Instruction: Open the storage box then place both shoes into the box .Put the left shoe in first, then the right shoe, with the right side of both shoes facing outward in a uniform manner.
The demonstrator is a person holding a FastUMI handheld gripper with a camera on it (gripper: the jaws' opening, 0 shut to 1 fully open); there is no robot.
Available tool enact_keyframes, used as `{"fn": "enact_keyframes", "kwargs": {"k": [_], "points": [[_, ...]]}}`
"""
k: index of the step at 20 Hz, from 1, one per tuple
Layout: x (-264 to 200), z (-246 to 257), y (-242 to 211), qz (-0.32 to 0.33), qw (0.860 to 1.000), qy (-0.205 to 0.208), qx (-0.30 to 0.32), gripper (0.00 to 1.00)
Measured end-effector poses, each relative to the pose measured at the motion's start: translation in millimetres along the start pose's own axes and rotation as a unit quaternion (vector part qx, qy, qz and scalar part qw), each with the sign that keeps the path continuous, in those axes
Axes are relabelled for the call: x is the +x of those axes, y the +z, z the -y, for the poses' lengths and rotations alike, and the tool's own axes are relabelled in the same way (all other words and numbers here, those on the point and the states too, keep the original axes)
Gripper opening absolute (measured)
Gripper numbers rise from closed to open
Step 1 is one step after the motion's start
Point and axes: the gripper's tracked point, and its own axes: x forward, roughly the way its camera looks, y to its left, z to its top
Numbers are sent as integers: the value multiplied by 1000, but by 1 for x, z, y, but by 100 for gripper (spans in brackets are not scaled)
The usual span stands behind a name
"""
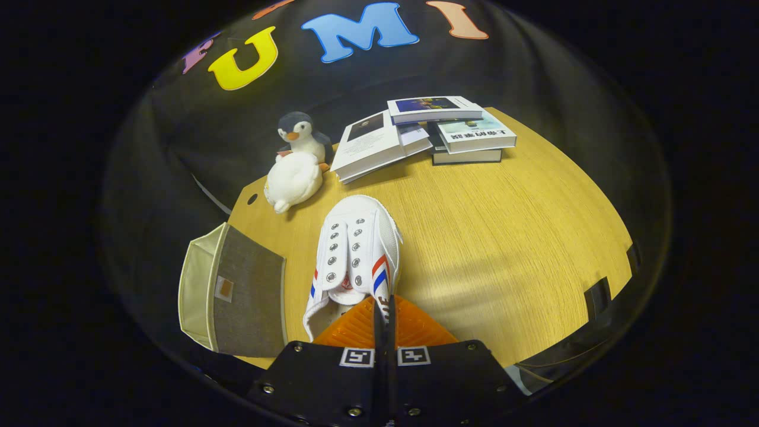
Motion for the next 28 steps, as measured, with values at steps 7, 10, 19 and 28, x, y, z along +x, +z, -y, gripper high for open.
{"fn": "enact_keyframes", "kwargs": {"k": [7, 10, 19, 28], "points": [[-21, -65, 15, 19, 999, 39, -26, 0], [-28, -93, 20, 27, 997, 56, -36, 0], [-32, -166, 15, 25, 995, 91, -44, 0], [-21, -224, -5, 11, 993, 113, -37, 0]]}}
